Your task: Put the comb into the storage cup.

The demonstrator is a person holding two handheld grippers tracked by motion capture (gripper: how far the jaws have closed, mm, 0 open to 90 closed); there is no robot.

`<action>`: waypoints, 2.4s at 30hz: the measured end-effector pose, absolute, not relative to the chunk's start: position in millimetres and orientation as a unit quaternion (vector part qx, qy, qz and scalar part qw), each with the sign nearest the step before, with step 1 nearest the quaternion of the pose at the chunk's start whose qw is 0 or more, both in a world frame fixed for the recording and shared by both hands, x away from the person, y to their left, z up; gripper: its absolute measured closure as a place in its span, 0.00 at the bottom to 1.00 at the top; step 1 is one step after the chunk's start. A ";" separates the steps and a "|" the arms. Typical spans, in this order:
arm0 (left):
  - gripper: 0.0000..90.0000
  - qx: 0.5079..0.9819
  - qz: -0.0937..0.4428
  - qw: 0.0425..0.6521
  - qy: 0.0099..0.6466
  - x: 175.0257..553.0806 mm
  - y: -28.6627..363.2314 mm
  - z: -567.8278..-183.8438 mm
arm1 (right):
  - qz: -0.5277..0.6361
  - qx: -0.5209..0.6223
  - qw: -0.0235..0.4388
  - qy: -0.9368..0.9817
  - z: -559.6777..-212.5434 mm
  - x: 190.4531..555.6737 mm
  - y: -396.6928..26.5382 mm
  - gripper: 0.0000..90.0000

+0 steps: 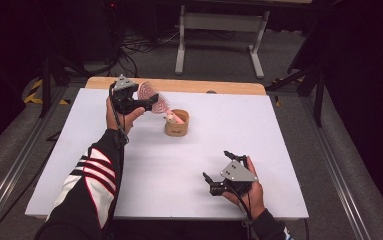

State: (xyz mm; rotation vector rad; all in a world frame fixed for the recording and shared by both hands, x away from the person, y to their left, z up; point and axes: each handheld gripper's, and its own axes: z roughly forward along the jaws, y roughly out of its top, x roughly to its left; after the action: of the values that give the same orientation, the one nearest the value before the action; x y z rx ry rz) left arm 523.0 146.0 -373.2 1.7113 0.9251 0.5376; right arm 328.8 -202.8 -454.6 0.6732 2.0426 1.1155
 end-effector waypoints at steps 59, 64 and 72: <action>0.08 0.754 0.296 0.509 0.291 449.9 166.9 -392.8 | 0.434 0.267 0.358 0.782 -455.6 328.7 -201.3 0.06; 0.08 0.754 0.302 0.505 0.292 445.8 168.0 -400.5 | 0.432 0.267 0.358 0.784 -455.9 329.1 -200.4 0.06; 0.08 0.752 0.304 0.509 0.286 440.6 167.5 -407.2 | 0.431 0.272 0.358 0.782 -456.0 330.4 -201.6 0.06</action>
State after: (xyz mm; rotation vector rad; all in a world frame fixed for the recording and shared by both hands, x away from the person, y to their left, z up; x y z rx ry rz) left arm 440.6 167.5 -407.2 1.8123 0.6889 0.7327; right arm 330.4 -201.6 -456.0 0.7015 2.0177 1.1122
